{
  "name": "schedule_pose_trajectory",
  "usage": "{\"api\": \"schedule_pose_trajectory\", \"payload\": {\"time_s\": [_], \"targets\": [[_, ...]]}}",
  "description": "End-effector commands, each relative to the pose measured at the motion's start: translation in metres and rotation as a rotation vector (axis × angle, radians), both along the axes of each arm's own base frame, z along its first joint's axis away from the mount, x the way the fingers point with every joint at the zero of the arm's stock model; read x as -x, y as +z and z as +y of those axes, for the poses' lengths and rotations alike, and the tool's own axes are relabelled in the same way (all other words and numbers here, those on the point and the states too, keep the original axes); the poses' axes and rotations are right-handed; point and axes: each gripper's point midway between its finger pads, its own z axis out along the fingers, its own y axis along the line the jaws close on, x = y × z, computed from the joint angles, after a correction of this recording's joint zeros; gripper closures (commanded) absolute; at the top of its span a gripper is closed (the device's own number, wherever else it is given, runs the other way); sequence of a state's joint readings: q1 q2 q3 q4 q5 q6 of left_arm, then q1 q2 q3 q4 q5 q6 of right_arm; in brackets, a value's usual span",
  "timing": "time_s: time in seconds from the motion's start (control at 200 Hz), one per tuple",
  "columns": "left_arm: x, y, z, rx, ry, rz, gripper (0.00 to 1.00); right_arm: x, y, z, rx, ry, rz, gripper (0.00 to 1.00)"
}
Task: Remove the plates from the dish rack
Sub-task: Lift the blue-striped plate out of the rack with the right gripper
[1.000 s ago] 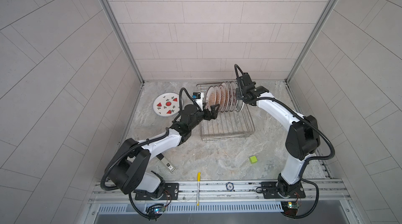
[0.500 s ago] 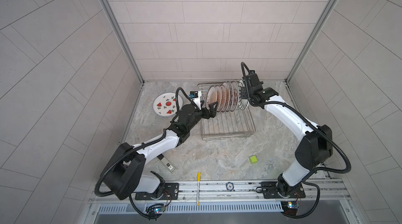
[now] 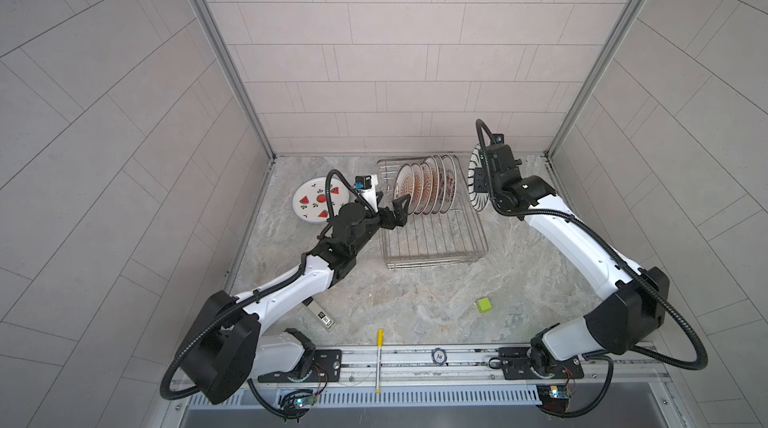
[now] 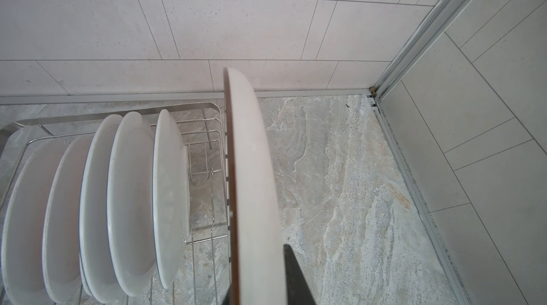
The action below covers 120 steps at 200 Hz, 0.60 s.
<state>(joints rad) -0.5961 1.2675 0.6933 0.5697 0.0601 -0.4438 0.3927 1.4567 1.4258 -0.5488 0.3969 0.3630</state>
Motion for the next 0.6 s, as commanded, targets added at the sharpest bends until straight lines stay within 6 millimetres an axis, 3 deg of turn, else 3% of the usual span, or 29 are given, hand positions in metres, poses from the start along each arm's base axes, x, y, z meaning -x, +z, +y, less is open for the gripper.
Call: {"api": "schedule_pose_trajectory", "payload": {"time_s": [0.0, 0.18, 0.345, 0.595], "targets": [[0.005, 0.004, -0.002, -0.002, -0.032, -0.020, 0.00, 0.010, 0.046, -0.007, -0.049, -0.021, -0.143, 0.97], [0.008, 0.009, -0.007, 0.009, -0.065, -0.032, 0.00, 0.037, 0.060, -0.006, -0.133, 0.040, -0.211, 0.97], [0.014, 0.012, -0.011, 0.046, -0.119, -0.027, 0.00, 0.054, 0.072, 0.011, -0.253, 0.161, -0.272, 0.98], [0.015, 0.022, 0.008, 0.242, -0.198, -0.023, 0.01, 0.071, 0.084, 0.042, -0.392, 0.347, -0.313, 0.98]]}}
